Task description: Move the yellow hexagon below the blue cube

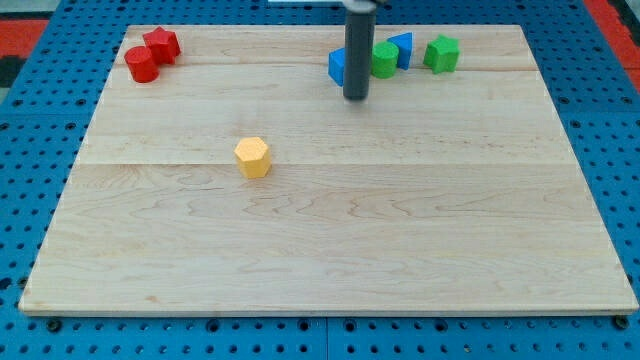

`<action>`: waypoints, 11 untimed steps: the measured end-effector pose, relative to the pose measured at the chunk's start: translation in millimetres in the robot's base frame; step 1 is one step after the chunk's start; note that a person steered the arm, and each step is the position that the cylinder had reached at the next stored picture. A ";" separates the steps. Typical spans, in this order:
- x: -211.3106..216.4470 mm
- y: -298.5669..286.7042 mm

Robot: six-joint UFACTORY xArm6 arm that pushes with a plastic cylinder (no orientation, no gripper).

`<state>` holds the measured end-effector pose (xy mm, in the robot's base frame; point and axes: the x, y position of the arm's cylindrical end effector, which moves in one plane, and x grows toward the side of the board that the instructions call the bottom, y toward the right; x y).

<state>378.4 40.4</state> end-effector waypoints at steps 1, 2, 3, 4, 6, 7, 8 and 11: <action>100.6 -40.1; 131.3 -119.3; 84.4 -128.0; 49.9 -116.1; 3.4 -150.6; -15.3 -111.7; -20.9 -65.0; -46.0 -0.8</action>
